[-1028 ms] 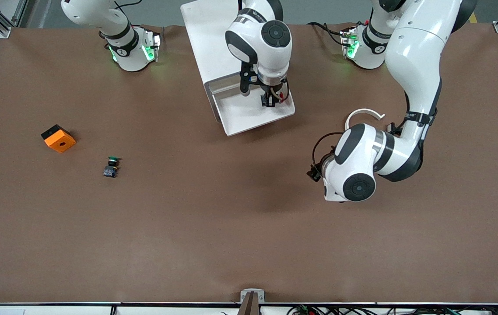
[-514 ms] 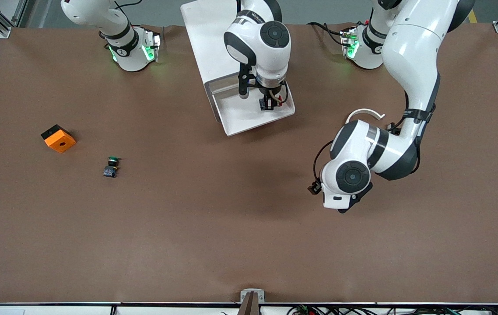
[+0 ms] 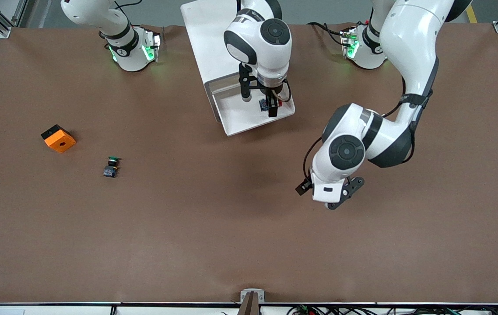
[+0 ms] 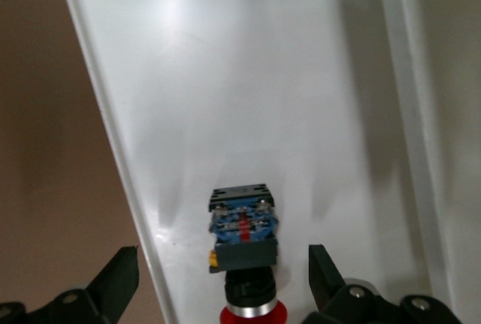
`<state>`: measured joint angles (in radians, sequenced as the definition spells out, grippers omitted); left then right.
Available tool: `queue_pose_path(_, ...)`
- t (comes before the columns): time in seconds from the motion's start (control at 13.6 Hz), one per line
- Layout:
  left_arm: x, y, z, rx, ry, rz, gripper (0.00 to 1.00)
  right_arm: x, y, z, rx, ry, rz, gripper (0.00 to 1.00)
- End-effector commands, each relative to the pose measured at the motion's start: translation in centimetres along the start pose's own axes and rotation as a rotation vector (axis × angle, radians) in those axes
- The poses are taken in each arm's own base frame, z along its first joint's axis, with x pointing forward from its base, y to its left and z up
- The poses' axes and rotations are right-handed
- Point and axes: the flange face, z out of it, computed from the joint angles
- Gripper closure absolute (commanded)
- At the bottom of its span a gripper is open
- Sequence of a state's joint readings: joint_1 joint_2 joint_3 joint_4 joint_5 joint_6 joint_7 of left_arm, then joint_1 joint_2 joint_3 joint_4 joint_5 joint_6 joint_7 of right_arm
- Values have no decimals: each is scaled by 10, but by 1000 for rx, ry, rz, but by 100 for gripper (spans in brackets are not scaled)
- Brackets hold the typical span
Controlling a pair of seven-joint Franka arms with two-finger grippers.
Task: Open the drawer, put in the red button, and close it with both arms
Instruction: 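Open the right gripper over the drawer while the left gripper releases the drawer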
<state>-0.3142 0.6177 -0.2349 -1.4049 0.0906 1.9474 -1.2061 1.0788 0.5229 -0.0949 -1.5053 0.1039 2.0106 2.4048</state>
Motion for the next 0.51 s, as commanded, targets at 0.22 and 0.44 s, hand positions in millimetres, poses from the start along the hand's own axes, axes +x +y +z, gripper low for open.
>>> queue_pose_path(0.22,-27,-8,-1,-23,27,49,0,50,-48,-81,-109,-37,-237,0)
queue_pose_path(0.44,-32,-6,-1,-24,26,69,0,99,-62,-126,-136,-49,-493,0)
